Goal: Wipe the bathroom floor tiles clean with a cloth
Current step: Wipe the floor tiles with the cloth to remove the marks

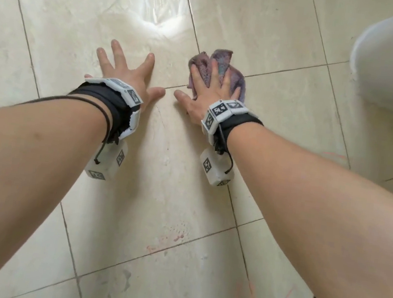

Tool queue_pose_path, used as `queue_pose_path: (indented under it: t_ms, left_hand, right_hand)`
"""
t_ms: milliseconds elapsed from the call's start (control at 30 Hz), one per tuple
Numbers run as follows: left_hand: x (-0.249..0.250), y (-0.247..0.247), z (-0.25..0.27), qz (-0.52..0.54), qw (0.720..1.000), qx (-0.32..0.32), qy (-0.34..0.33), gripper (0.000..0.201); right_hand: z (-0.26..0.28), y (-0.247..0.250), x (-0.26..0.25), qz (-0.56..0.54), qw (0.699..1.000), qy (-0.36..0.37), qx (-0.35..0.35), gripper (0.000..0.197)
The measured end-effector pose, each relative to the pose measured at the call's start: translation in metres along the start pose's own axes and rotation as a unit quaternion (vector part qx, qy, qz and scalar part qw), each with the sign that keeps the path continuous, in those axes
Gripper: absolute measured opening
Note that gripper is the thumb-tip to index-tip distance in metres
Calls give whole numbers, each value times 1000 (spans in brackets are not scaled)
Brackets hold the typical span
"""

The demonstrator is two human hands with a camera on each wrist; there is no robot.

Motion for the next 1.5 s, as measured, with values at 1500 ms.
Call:
queue_pose_path:
  t_ms: [1500]
  left_hand:
    - [174,-72,90,-55,992,-41,-109,72]
  right_hand:
    - [118,-30,197,-61,988,-138,-8,76]
Point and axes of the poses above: each hand's wrist, its own z-axis away from the middle knuckle, its own y-axis out of the back of the hand, x = y × z, the point moved 7 cm from there along -z, towards the middle knuckle, and after that the axes turned 7 degrees about x, right-handed, at the moved point
